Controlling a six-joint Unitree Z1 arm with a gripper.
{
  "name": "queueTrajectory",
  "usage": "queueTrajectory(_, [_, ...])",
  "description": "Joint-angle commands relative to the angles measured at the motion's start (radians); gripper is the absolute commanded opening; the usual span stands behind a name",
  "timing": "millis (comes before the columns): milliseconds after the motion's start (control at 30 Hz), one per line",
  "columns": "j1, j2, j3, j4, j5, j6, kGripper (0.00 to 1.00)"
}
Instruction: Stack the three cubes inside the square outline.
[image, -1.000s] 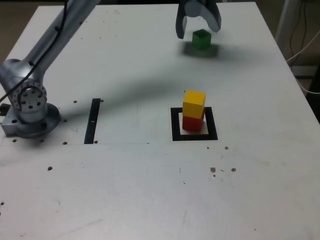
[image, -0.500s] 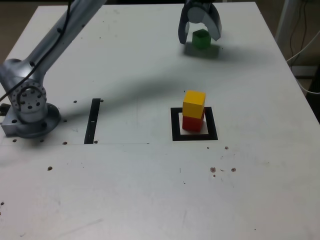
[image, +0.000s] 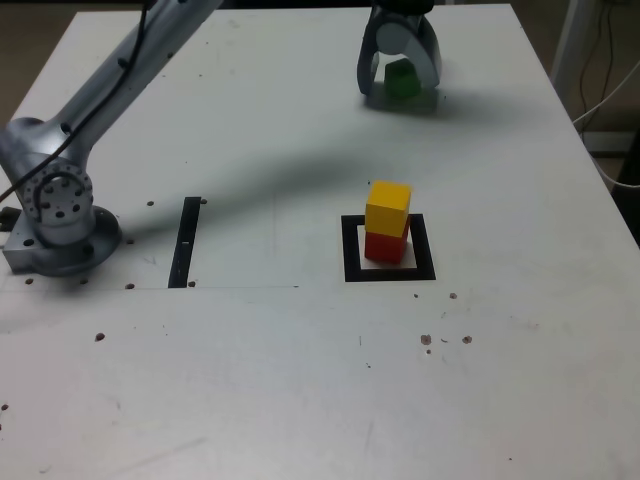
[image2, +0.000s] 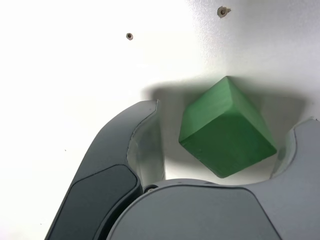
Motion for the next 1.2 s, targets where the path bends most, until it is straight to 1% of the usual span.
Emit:
queueTrajectory(0, [-0.005,0.003,-0.005,0.009,0.004,-0.001,0.83])
queueTrajectory(233, [-0.008,0.008,0.003,0.005,0.001,-0.013,0.77])
queueTrajectory(433, [-0.008,0.007,0.000,0.004,0.007,-0.031,0.68])
queueTrajectory(633, [-0.007,0.004,-0.001,0.007,0.011,-0.034,0.65])
queueTrajectory(833, [-0.013,-0.020,-0.003,0.014,0.009,-0.039,0.56])
queueTrajectory(1167, [-0.036,-0.050,0.031,0.017,0.003,-0.042,0.49])
